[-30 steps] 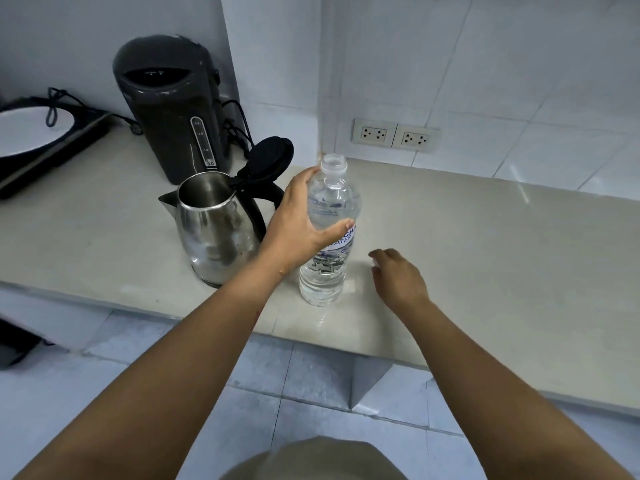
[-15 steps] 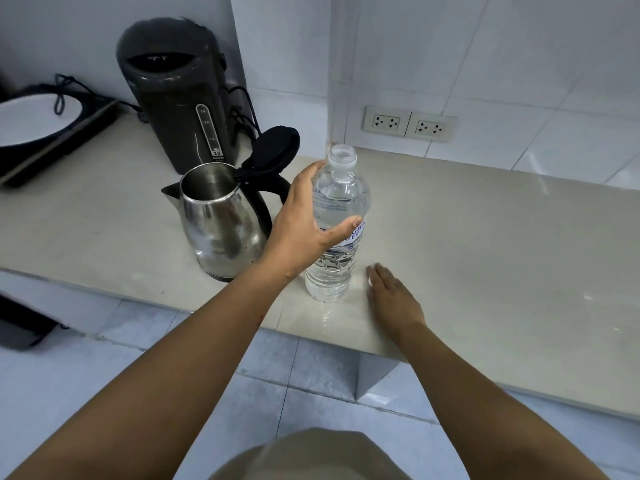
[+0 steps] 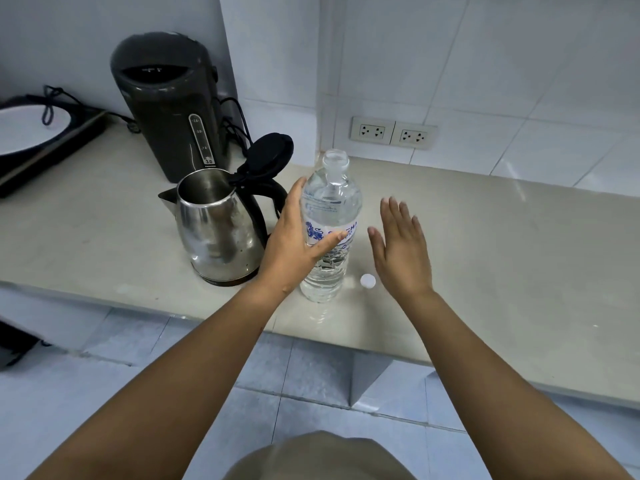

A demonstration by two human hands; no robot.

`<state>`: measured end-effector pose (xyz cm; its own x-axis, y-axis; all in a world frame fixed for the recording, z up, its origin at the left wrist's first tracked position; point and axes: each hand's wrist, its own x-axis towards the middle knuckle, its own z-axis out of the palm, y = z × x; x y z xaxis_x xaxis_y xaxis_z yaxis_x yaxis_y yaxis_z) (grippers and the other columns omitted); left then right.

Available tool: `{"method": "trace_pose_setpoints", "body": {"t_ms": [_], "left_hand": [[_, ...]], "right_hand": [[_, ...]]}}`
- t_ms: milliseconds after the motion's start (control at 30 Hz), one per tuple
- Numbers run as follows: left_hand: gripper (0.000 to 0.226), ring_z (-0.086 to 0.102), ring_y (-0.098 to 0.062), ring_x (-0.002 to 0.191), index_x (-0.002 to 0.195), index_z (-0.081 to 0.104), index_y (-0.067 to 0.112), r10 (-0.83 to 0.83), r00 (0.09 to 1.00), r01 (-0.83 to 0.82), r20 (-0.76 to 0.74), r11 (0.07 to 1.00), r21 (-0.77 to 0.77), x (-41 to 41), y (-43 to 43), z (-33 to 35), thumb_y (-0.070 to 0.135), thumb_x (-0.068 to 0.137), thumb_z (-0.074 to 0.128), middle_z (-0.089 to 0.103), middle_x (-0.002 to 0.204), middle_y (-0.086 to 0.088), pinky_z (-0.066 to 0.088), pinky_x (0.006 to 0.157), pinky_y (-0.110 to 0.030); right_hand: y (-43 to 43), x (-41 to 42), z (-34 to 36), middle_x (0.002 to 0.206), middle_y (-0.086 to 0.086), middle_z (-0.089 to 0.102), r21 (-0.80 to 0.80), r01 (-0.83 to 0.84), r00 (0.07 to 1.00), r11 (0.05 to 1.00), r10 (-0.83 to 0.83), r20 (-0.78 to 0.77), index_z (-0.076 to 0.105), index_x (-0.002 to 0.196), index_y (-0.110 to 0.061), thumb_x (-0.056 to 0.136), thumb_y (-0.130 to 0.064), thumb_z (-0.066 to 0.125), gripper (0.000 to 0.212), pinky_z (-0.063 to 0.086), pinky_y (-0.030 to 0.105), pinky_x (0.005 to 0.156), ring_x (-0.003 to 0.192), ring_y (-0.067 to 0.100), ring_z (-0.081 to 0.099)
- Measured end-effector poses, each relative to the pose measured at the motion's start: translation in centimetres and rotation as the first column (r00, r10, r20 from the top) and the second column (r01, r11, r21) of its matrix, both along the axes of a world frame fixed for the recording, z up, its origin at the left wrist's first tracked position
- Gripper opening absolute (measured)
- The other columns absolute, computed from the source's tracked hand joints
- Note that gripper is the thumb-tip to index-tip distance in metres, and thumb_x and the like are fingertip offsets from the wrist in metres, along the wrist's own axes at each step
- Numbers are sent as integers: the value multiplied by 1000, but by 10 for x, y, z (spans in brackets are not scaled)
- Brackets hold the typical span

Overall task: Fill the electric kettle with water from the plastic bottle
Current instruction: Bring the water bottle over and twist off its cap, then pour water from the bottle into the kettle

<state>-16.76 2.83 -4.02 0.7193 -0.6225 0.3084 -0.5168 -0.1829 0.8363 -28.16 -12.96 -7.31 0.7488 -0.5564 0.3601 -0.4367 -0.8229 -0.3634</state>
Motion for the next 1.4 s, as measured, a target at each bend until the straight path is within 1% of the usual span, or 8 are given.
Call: {"method": "trace_pose_setpoints", "body": {"t_ms": [200, 467, 600, 733, 867, 1133, 1300, 1400], "left_hand": [[91, 43, 4, 128, 151, 21, 29, 13, 999, -13, -36, 1000, -3, -7, 5, -8, 49, 79, 74, 45, 144, 16, 39, 104, -21], [98, 50, -6, 126, 151, 17, 34, 28, 1000, -27, -11, 995, 92, -10, 9, -21, 57, 73, 73, 45, 143, 18, 49, 96, -36], [96, 55, -10, 120, 149, 21, 34, 39, 998, -31, -48, 988, 150, -8, 11, -31, 56, 73, 75, 52, 137, 16, 50, 95, -37], [92, 59, -12, 115, 144, 29, 30, 80, 986, -52, -144, 981, 187, -8, 4, -40, 58, 70, 76, 58, 131, 11, 51, 92, -38], [95, 61, -10, 111, 134, 38, 26, 120, 954, -76, -276, 984, 164, -10, -4, -48, 63, 58, 82, 61, 122, 10, 53, 91, -41], [84, 60, -10, 109, 125, 42, 29, 172, 954, -151, -244, 983, 105, -28, 4, -43, 61, 57, 81, 61, 119, 10, 53, 88, -40], [97, 60, -8, 111, 135, 34, 23, 230, 942, -247, -245, 968, -42, -38, 21, -20, 49, 59, 88, 59, 122, 11, 53, 91, -39], [107, 57, -8, 119, 142, 24, 28, 273, 938, -304, -214, 944, -127, -43, 37, -6, 51, 59, 88, 55, 132, 11, 51, 96, -40]], "right_hand": [[27, 16, 66, 161, 2, 18, 9, -99, 963, 995, 93, 254, 24, 152, -16, 98, -51, 24, 64, 7, 31, 122, 149, 13, 10], [51, 40, 92, 156, 2, 32, 141, -188, 951, 972, 143, 275, 33, 148, -14, 97, -49, 42, 62, 18, 35, 120, 145, 15, 23], [53, 45, 92, 130, -2, 60, 240, -247, 914, 939, 143, 380, 53, 131, -17, 96, -44, 49, 44, 41, 30, 102, 122, 13, 52], [56, 49, 90, 108, -8, 67, 442, -268, 880, 856, 30, 475, 57, 115, -22, 93, -43, 55, 31, 52, 36, 88, 100, 9, 63], [59, 49, 92, 105, -8, 68, 451, -293, 853, 843, 17, 522, 58, 112, -18, 92, -37, 59, 28, 52, 33, 87, 98, 7, 63], [70, 37, 105, 102, -9, 68, 422, -389, 820, 819, 99, 564, 59, 111, -15, 94, -32, 59, 25, 50, 22, 84, 96, 3, 63], [86, 34, 135, 92, -16, 65, 408, -492, 783, 769, 186, 594, 60, 103, -20, 93, -30, 61, 14, 44, 10, 77, 86, -8, 60], [100, 38, 148, 90, -16, 66, 416, -560, 742, 716, 210, 636, 61, 103, -16, 93, -28, 62, 16, 46, 13, 79, 86, -7, 61]]}}
